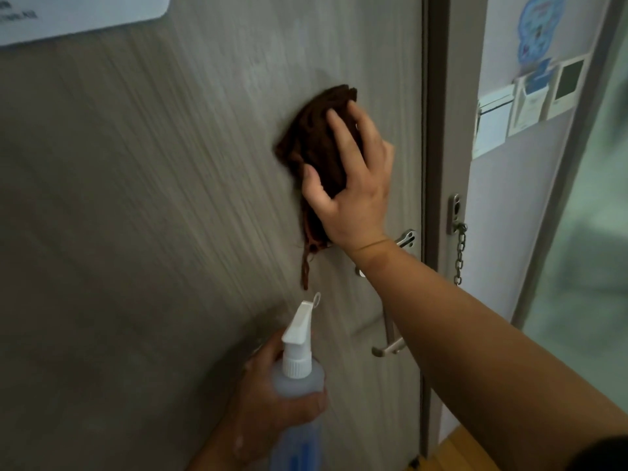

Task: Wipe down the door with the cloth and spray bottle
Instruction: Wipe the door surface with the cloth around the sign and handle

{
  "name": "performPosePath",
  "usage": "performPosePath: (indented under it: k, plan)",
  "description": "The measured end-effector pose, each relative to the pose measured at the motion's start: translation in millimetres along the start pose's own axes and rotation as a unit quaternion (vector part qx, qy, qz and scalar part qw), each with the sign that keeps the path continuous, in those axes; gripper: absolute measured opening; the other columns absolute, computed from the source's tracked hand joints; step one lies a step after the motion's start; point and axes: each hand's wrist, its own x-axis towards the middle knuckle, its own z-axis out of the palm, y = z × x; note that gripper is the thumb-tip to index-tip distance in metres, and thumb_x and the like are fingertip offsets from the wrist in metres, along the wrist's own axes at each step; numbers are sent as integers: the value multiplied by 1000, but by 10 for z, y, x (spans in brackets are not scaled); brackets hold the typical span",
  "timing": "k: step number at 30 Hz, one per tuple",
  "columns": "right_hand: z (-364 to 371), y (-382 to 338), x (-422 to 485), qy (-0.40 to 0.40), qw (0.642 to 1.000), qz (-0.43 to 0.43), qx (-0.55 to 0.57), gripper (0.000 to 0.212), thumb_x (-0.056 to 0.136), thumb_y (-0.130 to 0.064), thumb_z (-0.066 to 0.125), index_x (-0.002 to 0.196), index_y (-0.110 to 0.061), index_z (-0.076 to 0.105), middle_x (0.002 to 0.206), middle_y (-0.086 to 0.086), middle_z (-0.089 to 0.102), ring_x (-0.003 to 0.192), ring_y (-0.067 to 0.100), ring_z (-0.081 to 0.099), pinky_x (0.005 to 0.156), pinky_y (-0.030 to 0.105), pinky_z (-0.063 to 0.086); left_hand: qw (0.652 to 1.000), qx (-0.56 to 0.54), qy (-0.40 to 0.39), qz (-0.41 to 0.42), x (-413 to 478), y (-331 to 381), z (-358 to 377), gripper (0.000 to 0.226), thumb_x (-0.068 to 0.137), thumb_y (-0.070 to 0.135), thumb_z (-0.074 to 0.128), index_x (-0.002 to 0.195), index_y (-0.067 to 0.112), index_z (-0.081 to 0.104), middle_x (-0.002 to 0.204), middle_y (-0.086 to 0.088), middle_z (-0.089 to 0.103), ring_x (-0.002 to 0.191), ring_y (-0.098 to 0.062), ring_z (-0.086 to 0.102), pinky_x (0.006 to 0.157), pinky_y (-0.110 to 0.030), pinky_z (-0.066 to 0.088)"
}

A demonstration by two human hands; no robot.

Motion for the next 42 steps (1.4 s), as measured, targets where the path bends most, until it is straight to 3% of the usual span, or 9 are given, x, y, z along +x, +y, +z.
performPosePath:
  k: [6,11,17,19,23,27,30,36,42]
  plan:
    - [-7,-19,-2,-1,1000,5,2,57,85,-32,71,136,-6,63,145,19,53,119,34,56,102,36,43,999,-46,16,-17,-29,145,2,58,39,25,90,94,26,70,81,-23,72,79,-49,67,76,-62,55]
    - [-12,-46,-24,-7,1000,14,-9,57,87,-32,70,138,-8,61,148,17,51,117,32,54,102,39,44,997,-70,-18,-14,-71,193,-147,69,41,24,90,107,24,70,87,-32,68,80,-50,65,79,-65,51]
    - [4,-155,-182,-2,997,68,-31,57,93,-34,64,144,-12,55,153,12,47,122,29,51,103,45,44,997,-58,-54,8,-182,207,-348,67,40,22,89,104,25,71,80,-22,74,77,-46,70,71,-50,57]
    - [39,-210,-361,8,994,106,-40,58,94,-35,61,147,-15,52,156,9,44,127,28,48,105,46,43,997,-52,-54,12,-206,180,-425,77,38,25,91,111,21,67,79,-21,75,76,-46,71,71,-49,58]
    - [114,-325,-1205,12,983,176,-42,57,98,-33,55,151,-16,45,160,8,38,141,24,41,114,47,37,995,-16,-91,41,-229,219,-583,102,37,55,92,124,15,57,83,-17,76,74,-36,73,72,-45,59]
    - [175,-395,-1797,11,976,215,-43,56,100,-32,49,153,-16,40,163,9,33,150,22,33,114,54,38,990,-37,-129,31,-189,254,-674,94,39,39,95,124,22,59,84,-19,76,72,-39,73,66,-36,58]
    - [218,-332,-1485,35,978,203,-32,55,101,-32,47,150,-7,45,160,16,37,150,28,33,117,56,34,991,-29,-126,31,-106,228,-754,77,41,34,93,113,35,66,86,-19,75,77,-42,71,74,-49,57]
    - [230,-202,-889,53,982,179,-24,56,103,-31,43,152,-3,41,163,18,32,155,30,22,125,49,24,988,-44,-141,41,33,290,-853,69,48,23,86,113,33,65,89,-20,74,82,-45,68,79,-53,55]
    - [281,-453,-1894,34,975,221,-20,59,106,-37,40,154,-5,34,165,14,26,155,28,22,125,44,23,987,-32,-151,42,110,293,-911,76,45,28,87,116,38,64,91,-17,74,88,-47,68,86,-58,53]
